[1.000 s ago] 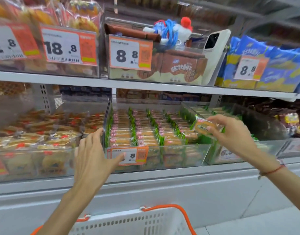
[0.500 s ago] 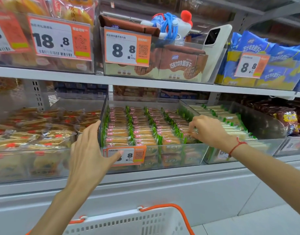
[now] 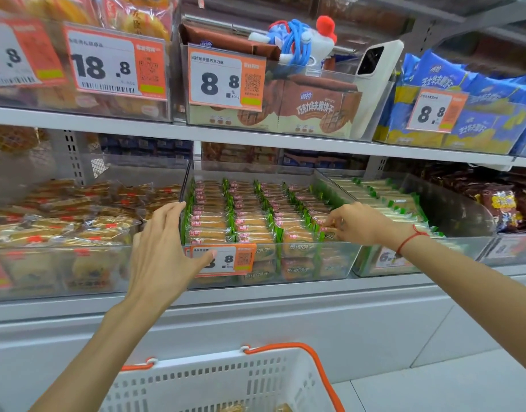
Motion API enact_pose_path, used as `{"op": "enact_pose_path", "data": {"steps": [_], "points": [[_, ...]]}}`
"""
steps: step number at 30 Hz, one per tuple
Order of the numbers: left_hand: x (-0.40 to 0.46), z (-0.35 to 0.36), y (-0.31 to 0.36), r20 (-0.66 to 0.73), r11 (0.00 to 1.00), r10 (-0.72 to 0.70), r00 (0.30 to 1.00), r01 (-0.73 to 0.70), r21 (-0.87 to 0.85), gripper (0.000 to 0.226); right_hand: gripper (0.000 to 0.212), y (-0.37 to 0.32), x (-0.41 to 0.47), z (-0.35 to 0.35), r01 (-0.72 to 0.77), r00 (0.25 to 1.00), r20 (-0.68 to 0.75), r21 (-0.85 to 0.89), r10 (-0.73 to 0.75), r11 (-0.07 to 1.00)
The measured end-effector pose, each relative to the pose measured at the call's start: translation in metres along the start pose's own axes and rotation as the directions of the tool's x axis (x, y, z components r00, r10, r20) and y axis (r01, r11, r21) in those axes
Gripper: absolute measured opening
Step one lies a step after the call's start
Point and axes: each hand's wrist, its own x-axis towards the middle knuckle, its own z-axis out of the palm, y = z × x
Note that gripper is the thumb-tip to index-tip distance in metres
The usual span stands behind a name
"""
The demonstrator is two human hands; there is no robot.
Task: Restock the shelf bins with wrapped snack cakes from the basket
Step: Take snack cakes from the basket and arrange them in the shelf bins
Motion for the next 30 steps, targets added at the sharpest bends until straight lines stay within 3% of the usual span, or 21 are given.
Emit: {"op": "enact_pose_path", "data": {"steps": [2, 6, 9, 12, 16, 19, 22, 28, 30], "points": [[-0.003, -0.004, 0.001, -0.01, 1.0, 0.011, 1.0, -0.012, -0.017, 0.097, 0.035, -0.005, -0.011, -0.001, -0.008, 0.998, -0.066, 0.029, 0.01, 1.0], [-0.024, -0.013, -0.002, -0.096, 0.991, 0.071, 0.993, -0.082, -0.108, 0.081, 0.032, -0.023, -0.049, 0.014, 0.048, 0.922, -0.383, 0.25, 0.054, 0.967], [-0.052, -0.012, -0.003, -0.16, 0.972, 0.116, 0.98, -0.145, -0.183, 0.056, 0.027, -0.046, -0.082, 0.033, 0.175, 0.904, -0.428, 0.396, 0.013, 0.901], [-0.081, 0.001, -0.009, -0.09, 0.966, 0.083, 0.992, -0.102, -0.237, 0.037, 0.024, -0.07, -0.098, 0.063, 0.166, 0.971, -0.229, 0.429, -0.071, 0.888], [-0.114, 0.024, -0.028, 0.209, 0.98, -0.006, 0.978, 0.047, -0.192, 0.023, 0.022, -0.095, -0.098, 0.12, 0.132, 0.967, 0.149, 0.396, -0.205, 0.909], [-0.132, 0.045, -0.05, 0.472, 0.998, -0.049, 0.88, 0.059, -0.006, 0.021, 0.027, -0.109, -0.097, 0.165, 0.195, 0.884, 0.38, 0.229, -0.272, 0.954], [-0.157, 0.073, -0.081, 0.684, 0.986, -0.154, 0.713, 0.065, 0.155, 0.025, 0.031, -0.122, -0.1, 0.212, 0.277, 0.791, 0.543, 0.091, -0.281, 0.956], [-0.229, 0.115, -0.141, 0.883, 0.958, -0.268, 0.386, 0.006, 0.288, 0.022, 0.029, -0.15, -0.108, 0.296, 0.408, 0.766, 0.571, -0.075, -0.297, 0.91], [-0.254, 0.125, -0.156, 0.897, 0.952, -0.284, 0.337, -0.007, 0.305, 0.024, 0.034, -0.162, -0.113, 0.32, 0.439, 0.751, 0.576, -0.072, -0.322, 0.895]]}}
